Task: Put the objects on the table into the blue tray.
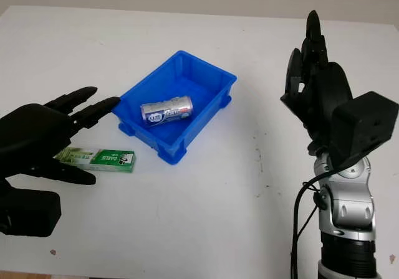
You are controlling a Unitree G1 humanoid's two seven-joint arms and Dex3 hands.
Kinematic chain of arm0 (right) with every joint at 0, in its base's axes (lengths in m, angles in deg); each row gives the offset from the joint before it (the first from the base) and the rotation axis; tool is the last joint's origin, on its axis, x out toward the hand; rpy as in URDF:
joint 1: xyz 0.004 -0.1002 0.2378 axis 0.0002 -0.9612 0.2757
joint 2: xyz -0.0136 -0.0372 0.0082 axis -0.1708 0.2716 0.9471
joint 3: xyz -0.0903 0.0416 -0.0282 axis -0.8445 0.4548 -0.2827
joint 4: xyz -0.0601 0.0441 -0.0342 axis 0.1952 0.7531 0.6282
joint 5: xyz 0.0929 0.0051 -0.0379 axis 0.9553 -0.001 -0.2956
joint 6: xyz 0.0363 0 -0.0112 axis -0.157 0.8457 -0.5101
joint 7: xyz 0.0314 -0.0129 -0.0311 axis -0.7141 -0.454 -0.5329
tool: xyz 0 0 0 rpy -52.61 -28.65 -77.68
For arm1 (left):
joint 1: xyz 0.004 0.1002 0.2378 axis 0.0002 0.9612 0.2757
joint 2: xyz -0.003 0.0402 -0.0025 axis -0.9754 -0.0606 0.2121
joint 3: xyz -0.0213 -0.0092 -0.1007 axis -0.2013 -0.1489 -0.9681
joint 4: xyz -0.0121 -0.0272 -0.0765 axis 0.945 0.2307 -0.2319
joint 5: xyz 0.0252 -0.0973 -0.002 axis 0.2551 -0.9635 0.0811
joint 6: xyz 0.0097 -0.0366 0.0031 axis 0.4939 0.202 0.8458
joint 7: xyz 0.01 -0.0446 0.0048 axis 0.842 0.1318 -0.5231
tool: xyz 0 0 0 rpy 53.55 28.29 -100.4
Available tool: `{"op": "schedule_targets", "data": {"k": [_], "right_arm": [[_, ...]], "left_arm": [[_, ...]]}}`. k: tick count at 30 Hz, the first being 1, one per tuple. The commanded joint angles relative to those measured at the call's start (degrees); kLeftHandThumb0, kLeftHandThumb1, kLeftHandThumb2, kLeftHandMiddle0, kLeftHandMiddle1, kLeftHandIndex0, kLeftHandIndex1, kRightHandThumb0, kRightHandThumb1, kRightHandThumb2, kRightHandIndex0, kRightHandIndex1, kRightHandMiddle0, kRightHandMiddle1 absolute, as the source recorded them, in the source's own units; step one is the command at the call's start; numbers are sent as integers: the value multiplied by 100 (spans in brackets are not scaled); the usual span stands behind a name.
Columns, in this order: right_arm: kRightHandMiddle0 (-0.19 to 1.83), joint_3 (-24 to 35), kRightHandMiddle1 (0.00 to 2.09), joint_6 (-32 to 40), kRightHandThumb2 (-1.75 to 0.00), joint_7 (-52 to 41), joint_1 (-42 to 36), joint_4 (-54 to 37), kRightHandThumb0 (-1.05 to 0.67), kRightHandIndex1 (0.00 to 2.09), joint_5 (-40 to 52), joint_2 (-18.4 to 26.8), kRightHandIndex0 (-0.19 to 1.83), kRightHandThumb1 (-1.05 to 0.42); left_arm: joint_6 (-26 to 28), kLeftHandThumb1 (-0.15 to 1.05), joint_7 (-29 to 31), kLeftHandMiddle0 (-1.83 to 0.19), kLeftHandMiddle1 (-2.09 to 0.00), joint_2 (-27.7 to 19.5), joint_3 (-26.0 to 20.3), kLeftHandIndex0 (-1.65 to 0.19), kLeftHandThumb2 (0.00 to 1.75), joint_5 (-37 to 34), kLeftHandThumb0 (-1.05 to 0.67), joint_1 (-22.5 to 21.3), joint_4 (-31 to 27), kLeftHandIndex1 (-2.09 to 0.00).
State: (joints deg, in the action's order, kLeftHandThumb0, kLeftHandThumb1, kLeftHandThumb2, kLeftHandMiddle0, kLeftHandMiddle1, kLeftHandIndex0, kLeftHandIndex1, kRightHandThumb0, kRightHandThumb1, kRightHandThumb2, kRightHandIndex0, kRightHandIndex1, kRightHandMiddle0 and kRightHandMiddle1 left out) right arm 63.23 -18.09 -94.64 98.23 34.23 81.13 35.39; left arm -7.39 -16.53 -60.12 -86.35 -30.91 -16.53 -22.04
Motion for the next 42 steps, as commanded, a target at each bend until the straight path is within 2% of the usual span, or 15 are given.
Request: {"op": "schedule_targets", "data": {"k": [1,5,11,14,16,17,20,24,33,42], "right_arm": [[-19,55,0,28,-86,15,-35,-154,-61,0,24,-15,-19,-105],[-19,61,0,5,-86,-2,-32,-164,-61,0,41,-19,-19,-105],[-19,85,0,30,-85,12,-26,-159,-62,0,64,-40,-19,-105],[-19,85,0,1,-85,1,-26,-124,-61,0,60,-27,-19,-105],[-19,71,0,-49,-86,-36,-23,-81,-61,0,38,2,-19,-105],[-19,64,0,-51,-87,-32,-19,-73,-61,0,20,2,-19,-105],[-19,39,0,-62,-88,-43,-1,-45,-61,0,-43,17,-19,-105],[-19,33,0,-47,-88,-27,42,-10,-61,0,-62,-13,-19,-105],[-19,17,0,-127,-88,-59,64,79,-61,0,-92,-7,-19,-105],[-19,30,0,-126,-88,-67,61,64,-62,0,-94,1,-19,-105]], "left_arm": [[-3,96,117,-21,-9,-30,85,-23,6,-16,-74,-92,-33,-14],[104,95,418,-30,-9,-3,125,-31,5,-122,-73,-149,-114,-16],[423,94,752,-24,-5,66,106,-27,5,-180,-72,-166,-353,-11],[462,93,657,-17,-2,161,-11,-19,5,-314,-73,-111,-438,-7],[261,90,392,-11,-1,286,-225,-13,4,-648,-74,-18,-417,-3],[158,88,293,0,-1,357,-359,-3,4,-896,-76,31,-414,-1],[20,88,347,16,0,461,-784,16,5,-1771,-82,119,-528,0],[-392,88,-36,19,0,756,-1202,19,5,-2362,-90,206,-516,0],[78,91,-245,19,0,1053,-1722,19,6,-2383,-99,426,-920,0],[834,87,328,19,-1,716,-1752,17,5,-1526,-95,863,-1274,-2]]}}
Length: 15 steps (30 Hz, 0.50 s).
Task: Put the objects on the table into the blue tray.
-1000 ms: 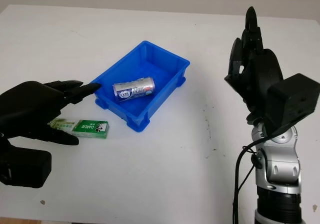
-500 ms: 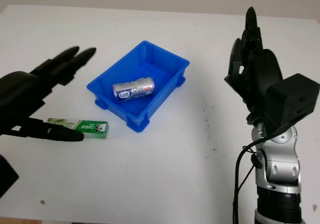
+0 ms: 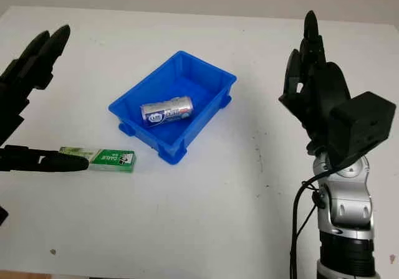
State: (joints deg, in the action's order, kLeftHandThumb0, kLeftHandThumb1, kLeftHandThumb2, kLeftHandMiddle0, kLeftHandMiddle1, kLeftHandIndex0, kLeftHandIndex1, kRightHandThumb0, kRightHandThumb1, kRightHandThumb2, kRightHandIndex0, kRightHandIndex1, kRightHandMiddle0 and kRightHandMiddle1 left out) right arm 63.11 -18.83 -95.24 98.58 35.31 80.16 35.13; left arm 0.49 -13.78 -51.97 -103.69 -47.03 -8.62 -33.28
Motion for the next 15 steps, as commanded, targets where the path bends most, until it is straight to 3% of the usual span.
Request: {"op": "schedule_targets", "data": {"k": [1,15], "right_arm": [[-19,44,0,-65,-88,-13,29,-36,-62,0,6,29,-19,-105],[-19,109,0,-58,-90,-138,25,-66,-60,0,102,82,-19,-105]], "left_arm": [[102,87,96,19,-2,-108,24,16,5,172,-95,89,-164,-3],[264,89,478,17,-2,-201,1332,16,5,778,-92,-285,618,-4]]}}
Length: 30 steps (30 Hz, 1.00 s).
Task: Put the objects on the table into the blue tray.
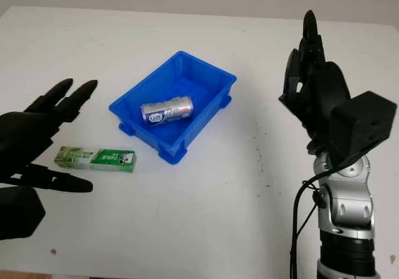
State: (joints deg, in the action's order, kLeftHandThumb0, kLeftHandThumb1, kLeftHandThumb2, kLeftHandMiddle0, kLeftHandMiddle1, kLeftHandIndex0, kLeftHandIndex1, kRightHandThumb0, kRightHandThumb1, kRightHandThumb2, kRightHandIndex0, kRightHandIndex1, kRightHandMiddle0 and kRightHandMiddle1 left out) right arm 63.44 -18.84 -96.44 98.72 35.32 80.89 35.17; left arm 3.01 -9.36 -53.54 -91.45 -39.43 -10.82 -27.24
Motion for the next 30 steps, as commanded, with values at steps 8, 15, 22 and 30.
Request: {"op": "schedule_targets", "data": {"k": [8,15,22,30], "right_arm": [[-19,139,0,-7,-87,-69,-18,-155,-61,0,90,51,-19,-105],[-19,174,0,-22,-86,-99,-78,-216,-61,0,155,37,-19,-105],[-19,166,0,-97,-86,-88,-98,-212,-61,0,157,22,-19,-105],[-19,150,0,-189,-89,-121,-100,-156,-60,0,125,45,-19,-105]], "left_arm": [[81,92,247,3,-9,-43,653,3,7,37,-90,-252,140,-10],[379,98,715,-8,-8,-155,861,-6,7,362,-87,-329,-206,-13],[108,97,198,-19,-10,18,841,-13,5,526,-74,-236,-221,-15],[-358,91,-336,-56,-209,66,932,-2,5,683,-50,-201,-40,-207]]}}
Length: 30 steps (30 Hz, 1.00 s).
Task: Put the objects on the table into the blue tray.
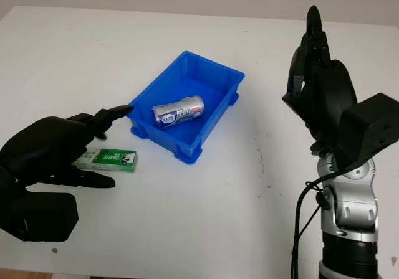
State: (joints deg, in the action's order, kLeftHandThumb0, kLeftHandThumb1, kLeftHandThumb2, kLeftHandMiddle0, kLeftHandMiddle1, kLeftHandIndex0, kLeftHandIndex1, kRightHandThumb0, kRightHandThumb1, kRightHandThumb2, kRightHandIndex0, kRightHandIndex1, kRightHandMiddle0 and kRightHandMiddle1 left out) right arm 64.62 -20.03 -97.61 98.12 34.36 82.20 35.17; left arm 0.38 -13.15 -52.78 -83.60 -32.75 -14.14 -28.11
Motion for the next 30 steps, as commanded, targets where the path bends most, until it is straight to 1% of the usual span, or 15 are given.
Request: {"op": "schedule_targets", "data": {"k": [1,4,5,7,8,11,14,17,20,23,25,27,28,29,30], "right_arm": [[-19,26,0,-50,-89,-20,-41,-66,-60,0,-7,61,-19,-105],[-19,31,0,-76,-90,-86,-37,-45,-60,0,21,77,-19,-105],[-19,36,0,-114,-90,-91,-33,-32,-60,0,19,65,-19,-105],[-19,43,0,-135,-89,-89,-26,-30,-60,0,20,49,-19,-105],[-19,45,0,-128,-89,-87,-22,-41,-60,0,29,42,-19,-105],[-19,41,0,-152,-89,-138,-17,-33,-62,0,56,63,-19,-105],[-19,40,0,-169,-89,-192,-13,-26,-63,0,56,88,-19,-105],[-19,47,0,-194,-89,-212,-3,-24,-63,0,64,76,-19,-105],[-19,52,0,-222,-89,-237,10,-4,-62,0,86,76,-19,-105],[-19,44,0,-210,-89,-251,35,12,-63,0,69,105,-19,-105],[-19,41,0,-199,-90,-247,47,7,-62,0,61,107,-19,-105],[-19,39,0,-170,-90,-245,51,-15,-61,0,71,111,-19,-105],[-19,34,0,-151,-91,-233,58,-26,-60,0,66,111,-19,-105],[-19,29,0,-139,-91,-224,63,-34,-59,0,62,112,-19,-105],[-19,25,0,-173,-92,-271,62,-12,-58,0,70,140,-19,-105]], "left_arm": [[-125,91,48,-51,-209,-31,160,1,5,41,-49,123,66,-208],[-242,91,-29,-40,-209,-43,175,9,5,116,-39,94,180,-209],[-406,90,-251,-29,-209,-27,175,11,5,185,-31,95,291,-209],[-652,89,-600,-23,-209,-11,186,9,5,331,-22,102,471,-209],[-768,93,-768,-14,-209,-17,210,15,6,432,-15,97,575,-209],[-1025,99,-1162,15,-209,-66,301,19,6,783,-2,40,845,-209],[-1122,99,-1322,19,-209,-71,356,19,5,964,3,-54,1038,-209],[-1201,99,-1543,19,-209,-68,392,19,5,1145,3,-150,1186,-209],[-1358,100,-1850,19,-209,-2,348,19,6,1036,5,-210,1344,-209],[-1599,102,-2347,19,-209,-3,222,19,7,972,1,-297,1463,-209],[-1894,103,-2855,19,-209,159,27,19,7,575,-4,-349,1613,-209],[-2151,104,-3190,19,-209,154,-159,19,7,342,-7,-374,1649,-209],[-2254,105,-3223,19,-194,50,-334,19,8,202,-16,-378,1592,-177],[-2333,103,-3234,17,-154,-20,-464,13,7,98,-21,-380,1554,-135],[-2389,102,-3227,15,-133,-68,-608,8,6,-9,-24,-378,1506,-112]]}}
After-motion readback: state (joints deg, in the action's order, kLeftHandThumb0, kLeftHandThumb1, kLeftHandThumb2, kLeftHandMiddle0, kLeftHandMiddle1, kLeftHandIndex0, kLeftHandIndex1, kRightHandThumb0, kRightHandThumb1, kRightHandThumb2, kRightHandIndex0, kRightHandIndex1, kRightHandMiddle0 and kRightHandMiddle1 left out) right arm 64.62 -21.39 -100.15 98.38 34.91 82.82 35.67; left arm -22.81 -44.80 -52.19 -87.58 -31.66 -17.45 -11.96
